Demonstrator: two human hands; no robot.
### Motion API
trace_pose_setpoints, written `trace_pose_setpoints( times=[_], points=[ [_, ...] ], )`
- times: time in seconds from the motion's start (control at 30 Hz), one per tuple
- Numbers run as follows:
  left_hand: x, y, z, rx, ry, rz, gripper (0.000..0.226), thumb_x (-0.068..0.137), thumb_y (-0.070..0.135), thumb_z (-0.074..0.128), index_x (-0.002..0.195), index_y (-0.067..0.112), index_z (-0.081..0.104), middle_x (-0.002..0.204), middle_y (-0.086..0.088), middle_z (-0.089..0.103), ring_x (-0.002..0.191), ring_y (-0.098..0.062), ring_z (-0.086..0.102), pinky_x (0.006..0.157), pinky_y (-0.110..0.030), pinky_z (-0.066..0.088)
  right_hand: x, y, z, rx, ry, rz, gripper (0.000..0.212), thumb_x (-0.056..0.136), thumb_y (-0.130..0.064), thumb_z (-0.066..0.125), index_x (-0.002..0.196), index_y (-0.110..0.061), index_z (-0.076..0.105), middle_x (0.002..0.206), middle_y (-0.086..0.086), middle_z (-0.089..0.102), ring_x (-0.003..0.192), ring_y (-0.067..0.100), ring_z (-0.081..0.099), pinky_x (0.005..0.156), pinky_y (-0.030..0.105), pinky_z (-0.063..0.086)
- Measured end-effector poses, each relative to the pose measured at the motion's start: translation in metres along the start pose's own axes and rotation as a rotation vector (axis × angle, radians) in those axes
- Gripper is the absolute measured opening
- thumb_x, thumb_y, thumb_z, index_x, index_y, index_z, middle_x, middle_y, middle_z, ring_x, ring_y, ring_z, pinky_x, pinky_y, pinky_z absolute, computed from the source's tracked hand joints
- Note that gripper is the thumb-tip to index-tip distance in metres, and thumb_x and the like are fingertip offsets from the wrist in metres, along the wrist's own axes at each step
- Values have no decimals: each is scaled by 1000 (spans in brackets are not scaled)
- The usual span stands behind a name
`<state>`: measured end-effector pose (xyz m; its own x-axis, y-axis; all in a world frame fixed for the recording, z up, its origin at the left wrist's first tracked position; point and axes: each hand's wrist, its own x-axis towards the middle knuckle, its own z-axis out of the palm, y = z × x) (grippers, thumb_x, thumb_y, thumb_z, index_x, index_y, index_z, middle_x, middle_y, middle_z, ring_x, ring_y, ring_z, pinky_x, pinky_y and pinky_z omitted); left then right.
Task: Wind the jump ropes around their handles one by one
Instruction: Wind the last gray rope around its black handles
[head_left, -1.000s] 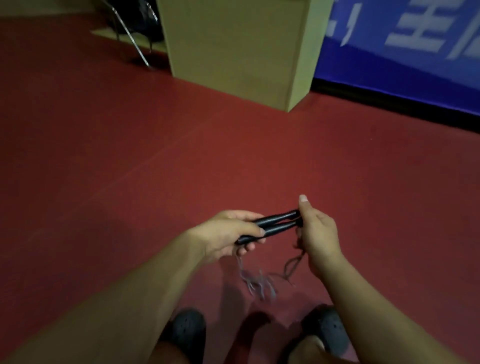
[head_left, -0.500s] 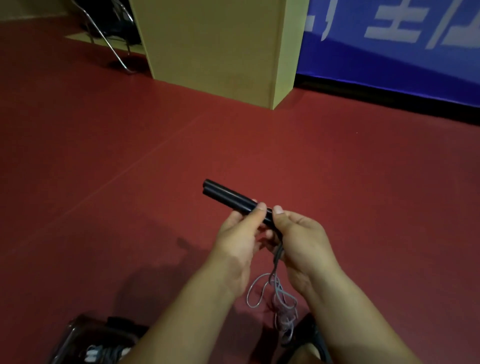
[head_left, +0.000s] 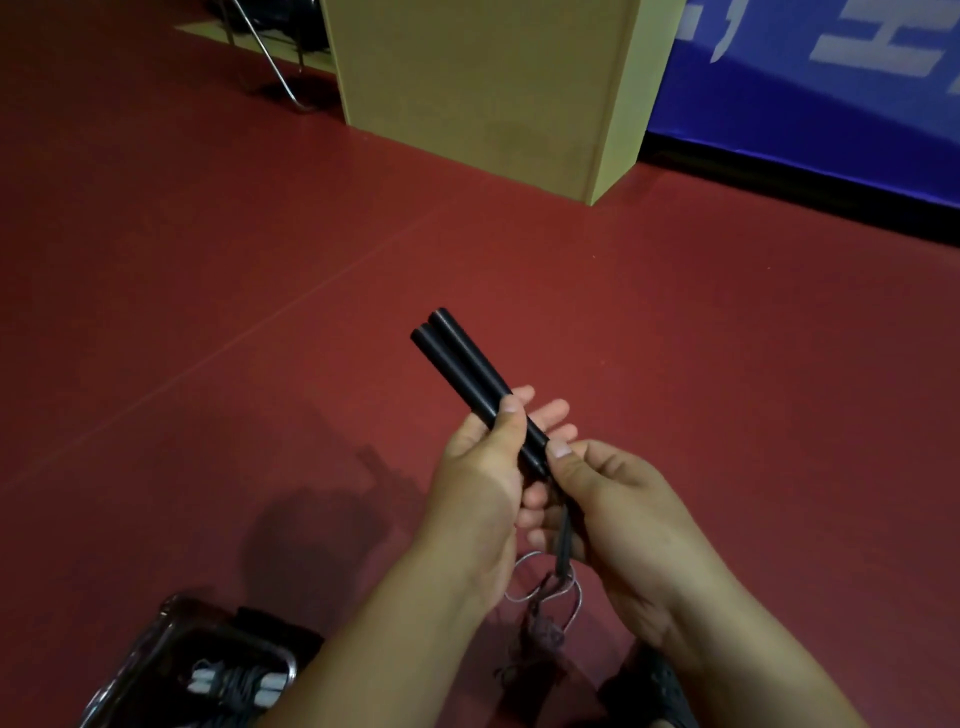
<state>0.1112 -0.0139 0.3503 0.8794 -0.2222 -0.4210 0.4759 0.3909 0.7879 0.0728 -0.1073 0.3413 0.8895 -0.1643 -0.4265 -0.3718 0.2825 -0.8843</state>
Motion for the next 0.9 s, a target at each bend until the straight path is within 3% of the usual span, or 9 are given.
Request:
trace_pose_setpoints(
  times=[0.13, 0.27, 0.4, 0.47, 0.6, 0.67, 0.8, 0.9],
  points=[
    [9, 2, 0, 9, -16, 28, 19, 103, 28, 46, 112, 17, 59, 92, -5, 77, 75, -29, 65, 35, -19, 29, 5, -2, -3, -47, -57, 0, 33, 101, -33, 49, 83, -12, 66, 68, 11, 61, 60, 20, 59, 64, 36, 49],
    [27, 4, -2, 0, 1, 106, 16, 104, 23, 45, 107, 13, 57, 68, -1, 68, 64, -25, 65, 39, -26, 40, 16, -4, -5, -76, -102, 80, 44, 101, -39, 47, 95, -1, 66, 61, 5, 56, 49, 15, 48, 47, 25, 40],
    [47, 6, -8, 110, 87, 228, 13, 104, 17, 46, 102, 11, 57, 66, 0, 55, 50, -12, 61, 53, -33, 52, 22, -5, -11, -137, -153, 185, 49, 101, -45, 44, 89, -5, 69, 57, 3, 51, 43, 12, 40, 41, 23, 31],
    [52, 4, -12, 207, 98, 294, 11, 103, 15, 47, 98, 9, 56, 63, 0, 52, 45, -10, 54, 57, -35, 56, 22, -5, -18, -164, -152, 221, 51, 100, -48, 43, 82, -6, 68, 54, 3, 48, 43, 15, 40, 42, 24, 31],
    [61, 7, -26, 344, 168, 379, 13, 103, 11, 49, 91, 10, 53, 62, -2, 47, 40, -7, 46, 46, -27, 54, 23, -7, -36, -387, -147, 126, 56, 88, -65, 45, 64, -17, 62, 52, 5, 51, 59, 24, 52, 62, 35, 34],
    [65, 11, -34, 396, 200, 398, 16, 102, 12, 50, 87, 12, 51, 62, -2, 46, 40, -7, 45, 44, -27, 52, 20, -8, -46, -423, -205, 86, 53, 79, -70, 53, 62, -20, 57, 54, 4, 49, 57, 21, 49, 60, 33, 32],
    [67, 18, -55, 599, 238, 490, 23, 101, 14, 52, 79, 18, 50, 60, -1, 50, 38, -6, 45, 40, -24, 48, 13, -6, -60, -627, -408, 42, 25, 88, -37, 71, 72, -21, 61, 57, -8, 48, 56, 12, 38, 54, 25, 31],
    [70, 22, -75, 817, 297, 599, 21, 99, 16, 55, 78, 21, 53, 62, 0, 55, 44, -12, 51, 46, -29, 48, 15, -8, -67, -723, -328, 14, 17, 87, -26, 72, 74, -18, 66, 55, -11, 56, 54, 9, 44, 54, 25, 37]
  ],
)
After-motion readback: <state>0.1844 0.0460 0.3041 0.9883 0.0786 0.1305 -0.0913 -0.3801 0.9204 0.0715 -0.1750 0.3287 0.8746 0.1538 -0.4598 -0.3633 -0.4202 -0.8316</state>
